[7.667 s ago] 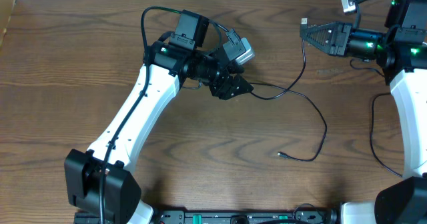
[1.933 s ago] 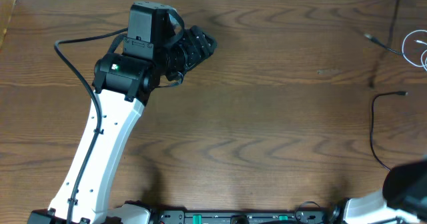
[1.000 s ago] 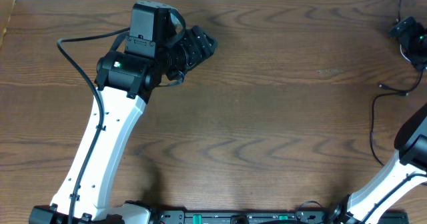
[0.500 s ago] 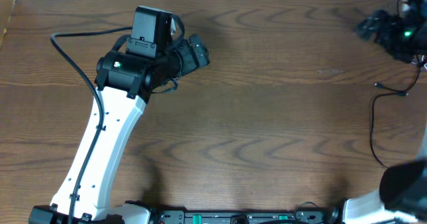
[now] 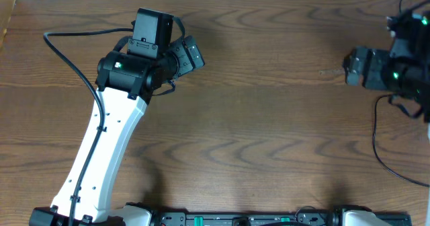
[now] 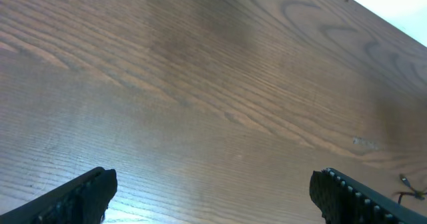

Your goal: Untangle cables

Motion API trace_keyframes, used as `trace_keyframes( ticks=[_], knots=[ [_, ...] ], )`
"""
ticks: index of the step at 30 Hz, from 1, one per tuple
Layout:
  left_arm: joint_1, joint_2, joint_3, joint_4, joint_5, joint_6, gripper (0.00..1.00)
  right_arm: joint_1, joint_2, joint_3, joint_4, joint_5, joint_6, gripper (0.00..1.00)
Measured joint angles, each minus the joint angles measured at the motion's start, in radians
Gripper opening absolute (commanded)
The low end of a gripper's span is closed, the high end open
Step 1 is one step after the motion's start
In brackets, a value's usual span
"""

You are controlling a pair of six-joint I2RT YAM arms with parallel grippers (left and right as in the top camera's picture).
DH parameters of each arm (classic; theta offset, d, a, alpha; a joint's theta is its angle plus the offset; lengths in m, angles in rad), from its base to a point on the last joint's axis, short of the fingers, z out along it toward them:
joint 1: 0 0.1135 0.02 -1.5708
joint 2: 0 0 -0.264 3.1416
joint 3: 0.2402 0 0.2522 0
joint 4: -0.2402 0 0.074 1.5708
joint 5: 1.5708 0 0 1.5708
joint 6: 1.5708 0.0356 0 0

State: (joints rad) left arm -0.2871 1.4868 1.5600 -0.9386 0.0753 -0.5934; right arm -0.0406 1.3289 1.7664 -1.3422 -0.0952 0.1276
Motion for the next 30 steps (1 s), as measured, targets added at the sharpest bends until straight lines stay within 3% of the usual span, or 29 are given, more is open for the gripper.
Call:
trace_keyframes(
  ticks=[13,19,23,30],
  knots=[
    [0.0,0.0,0.0,0.0,-0.003,0.0,0.98,0.0,-0.047,0.0,-0.006,0.032,-0.018,0.99],
    [0.0,0.0,0.0,0.0,-0.003,0.0,0.98,0.0,-0.051,-0.018,0.118,0.032,-0.047,0.99],
    [0.0,0.0,0.0,0.0,-0.004,0.0,0.98,0.0,-0.12,-0.165,0.304,0.032,-0.077,0.99],
    [0.0,0.0,0.0,0.0,-0.004,0.0,0.98,0.001,-0.425,-0.628,0.707,0.032,-0.097,0.99]
  ],
)
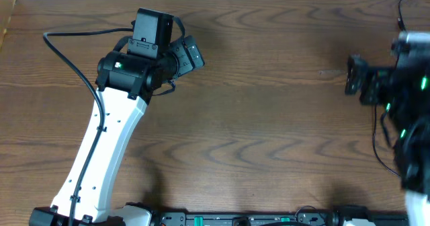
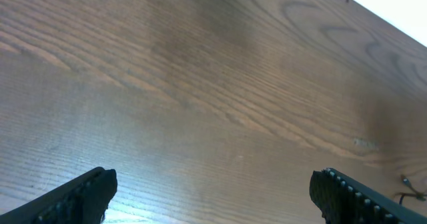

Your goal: Untangle cables

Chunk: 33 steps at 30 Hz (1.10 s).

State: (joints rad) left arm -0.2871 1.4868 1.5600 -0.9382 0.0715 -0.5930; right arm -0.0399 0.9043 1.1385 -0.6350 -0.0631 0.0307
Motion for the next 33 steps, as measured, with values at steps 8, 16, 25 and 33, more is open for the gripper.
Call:
trace_keyframes(
  ticks=[8,16,25,33],
  knots=[
    [0.0,0.0,0.0,-0.001,0.0,0.007,0.98,0.0,-0.411,-0.543,0.44,0.0,-0.006,0.99],
    [0.0,0.0,0.0,0.0,0.0,0.007,0.98,0.0,-0.718,-0.911,0.585,0.0,-0.005,0.99],
    [0.0,0.0,0.0,0.0,0.0,0.007,0.98,0.0,-0.888,-1.097,0.611,0.0,-0.005,0.99],
    [0.0,0.0,0.0,-0.001,0.0,0.007,0.98,0.002,-0.891,-1.13,0.565,0.0,-0.005,0.99]
  ],
)
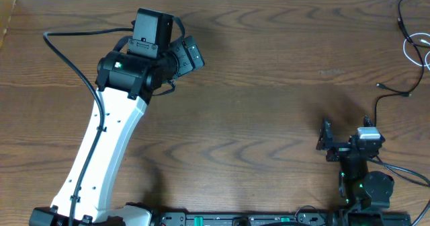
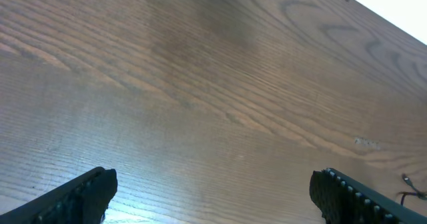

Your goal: Untangle cables

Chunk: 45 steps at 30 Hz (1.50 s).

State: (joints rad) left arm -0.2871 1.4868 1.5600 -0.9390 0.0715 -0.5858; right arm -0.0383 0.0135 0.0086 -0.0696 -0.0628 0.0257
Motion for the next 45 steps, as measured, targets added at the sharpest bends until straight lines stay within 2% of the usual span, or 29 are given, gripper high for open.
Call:
trace_keyframes(
  ticks=[21,31,37,40,45],
  knots=[
    [0.0,0.0,0.0,0.0,-0.001,0.002,0.98,0.0,-0.001,0.0,0.0,0.0,0.0,0.99],
    [0.0,0.0,0.0,0.024,-0.075,0.031,0.98,0.0,-0.001,0.0,0.0,0.0,0.0,0.99],
    [0.0,-0.024,-0.023,0.147,-0.108,0.129,0.98,0.0,-0.001,0.0,0.0,0.0,0.0,0.99],
    [0.002,-0.086,-0.088,0.236,-0.108,0.197,0.98,0.0,-0.001,0.0,0.0,0.0,0.0,0.99],
    [0.031,-0.253,-0.285,0.477,-0.098,0.292,0.98,0.0,-0.001,0.0,0.0,0.0,0.0,0.99]
  ],
)
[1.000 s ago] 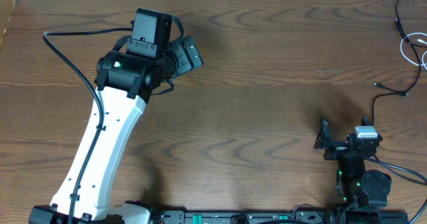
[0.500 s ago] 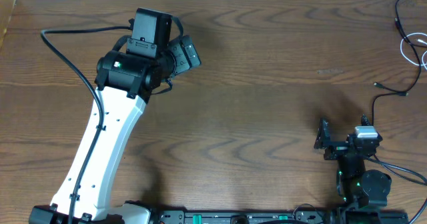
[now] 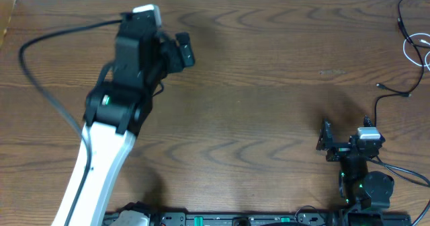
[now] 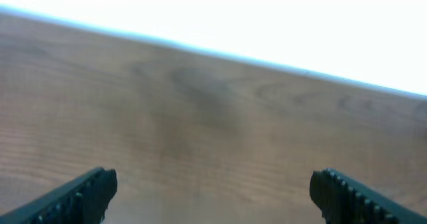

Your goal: Untangle cables

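Note:
The cables lie at the far right edge in the overhead view: a thin black cable (image 3: 401, 14), a white cable (image 3: 414, 51) and a black cable ending in a small plug (image 3: 393, 90). My left gripper (image 3: 183, 51) is far from them over the back left of the table. In the blurred left wrist view it (image 4: 213, 201) is open, its fingers wide apart with only bare wood between. My right gripper (image 3: 326, 142) sits low at the front right, folded back on its arm; its jaws are too small to read.
The brown wooden table (image 3: 269, 105) ends at a white far edge (image 4: 267, 31). The left arm's white link (image 3: 101, 152) crosses the left front. The right arm's base (image 3: 366, 185) and its own black lead (image 3: 393, 165) are at the front right.
The left arm has turned and its wrist has risen; its camera now faces the table's far edge, blurred. Its gripper stays open. The right arm and the cables have not moved.
At first my right arm reached over the right edge, covering the cables, and my left gripper hung open over bare wood. A second later it had shifted, blurred, then it was folded at the front right, with the cables showing. Now the left arm has swung.

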Motion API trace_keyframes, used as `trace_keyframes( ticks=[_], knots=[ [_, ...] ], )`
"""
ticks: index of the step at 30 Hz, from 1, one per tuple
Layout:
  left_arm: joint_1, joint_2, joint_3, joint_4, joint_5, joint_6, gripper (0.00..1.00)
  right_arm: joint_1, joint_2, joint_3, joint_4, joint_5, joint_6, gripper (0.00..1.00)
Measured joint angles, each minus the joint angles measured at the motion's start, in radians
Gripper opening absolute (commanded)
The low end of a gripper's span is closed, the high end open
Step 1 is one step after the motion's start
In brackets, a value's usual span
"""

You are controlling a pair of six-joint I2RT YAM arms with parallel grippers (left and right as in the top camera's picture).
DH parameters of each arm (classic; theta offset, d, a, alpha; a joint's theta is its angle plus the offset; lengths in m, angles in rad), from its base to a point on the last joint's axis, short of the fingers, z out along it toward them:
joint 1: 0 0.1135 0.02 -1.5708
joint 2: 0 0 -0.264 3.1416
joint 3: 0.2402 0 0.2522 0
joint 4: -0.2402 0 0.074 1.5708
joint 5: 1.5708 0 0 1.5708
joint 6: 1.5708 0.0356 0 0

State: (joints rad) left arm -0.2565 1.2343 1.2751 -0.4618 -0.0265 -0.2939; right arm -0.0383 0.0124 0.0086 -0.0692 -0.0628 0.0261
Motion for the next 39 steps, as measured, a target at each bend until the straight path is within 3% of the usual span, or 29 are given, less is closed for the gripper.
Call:
trace_keyframes(
  ticks=[11,16,25,39],
  knots=[
    [0.173,-0.452,-0.637,0.504,0.113,0.114,0.98,0.0,0.0,0.0,0.0,0.0,0.0,0.99],
    [0.196,-0.662,-0.896,0.656,0.149,0.194,0.98,0.0,0.0,0.0,0.0,0.0,0.0,0.99],
    [0.212,-0.988,-1.167,0.701,0.157,0.32,0.98,0.0,0.0,0.0,0.0,0.0,0.0,0.99],
    [0.23,-1.15,-1.269,0.576,0.131,0.377,0.98,0.0,0.0,0.0,0.0,0.0,0.0,0.99]
  ],
)
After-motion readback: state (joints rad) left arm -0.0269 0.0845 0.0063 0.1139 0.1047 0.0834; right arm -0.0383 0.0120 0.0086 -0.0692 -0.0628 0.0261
